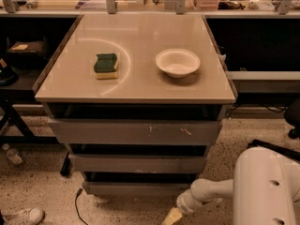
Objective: Close bottom drawer
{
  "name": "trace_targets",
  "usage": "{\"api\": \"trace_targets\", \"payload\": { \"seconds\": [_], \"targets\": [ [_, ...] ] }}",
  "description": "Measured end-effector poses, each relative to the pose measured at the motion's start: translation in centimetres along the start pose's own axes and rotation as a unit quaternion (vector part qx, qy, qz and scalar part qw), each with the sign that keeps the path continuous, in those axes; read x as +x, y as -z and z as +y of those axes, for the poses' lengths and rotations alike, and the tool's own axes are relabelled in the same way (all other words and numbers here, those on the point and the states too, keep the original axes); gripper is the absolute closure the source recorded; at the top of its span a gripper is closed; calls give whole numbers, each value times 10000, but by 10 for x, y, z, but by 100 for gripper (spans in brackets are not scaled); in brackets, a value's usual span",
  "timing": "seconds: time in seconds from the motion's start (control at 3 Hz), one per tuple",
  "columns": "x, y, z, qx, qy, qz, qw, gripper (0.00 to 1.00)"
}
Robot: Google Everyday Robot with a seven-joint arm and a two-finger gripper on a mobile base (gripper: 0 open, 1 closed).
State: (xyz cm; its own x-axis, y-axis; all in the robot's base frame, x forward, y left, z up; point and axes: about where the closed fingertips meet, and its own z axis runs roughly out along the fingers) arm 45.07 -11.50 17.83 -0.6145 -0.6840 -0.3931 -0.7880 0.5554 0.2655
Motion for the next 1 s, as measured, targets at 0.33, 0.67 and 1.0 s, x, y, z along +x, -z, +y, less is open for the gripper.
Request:
{"api": "trace_targets", "payload": {
  "seconds": [0.33,0.67,1.0],
  "targets": [
    [0,0,0,0,0,0,10000,0],
    [0,0,0,0,0,0,10000,17],
    [0,0,0,-1,0,0,10000,41]
  ]
}}
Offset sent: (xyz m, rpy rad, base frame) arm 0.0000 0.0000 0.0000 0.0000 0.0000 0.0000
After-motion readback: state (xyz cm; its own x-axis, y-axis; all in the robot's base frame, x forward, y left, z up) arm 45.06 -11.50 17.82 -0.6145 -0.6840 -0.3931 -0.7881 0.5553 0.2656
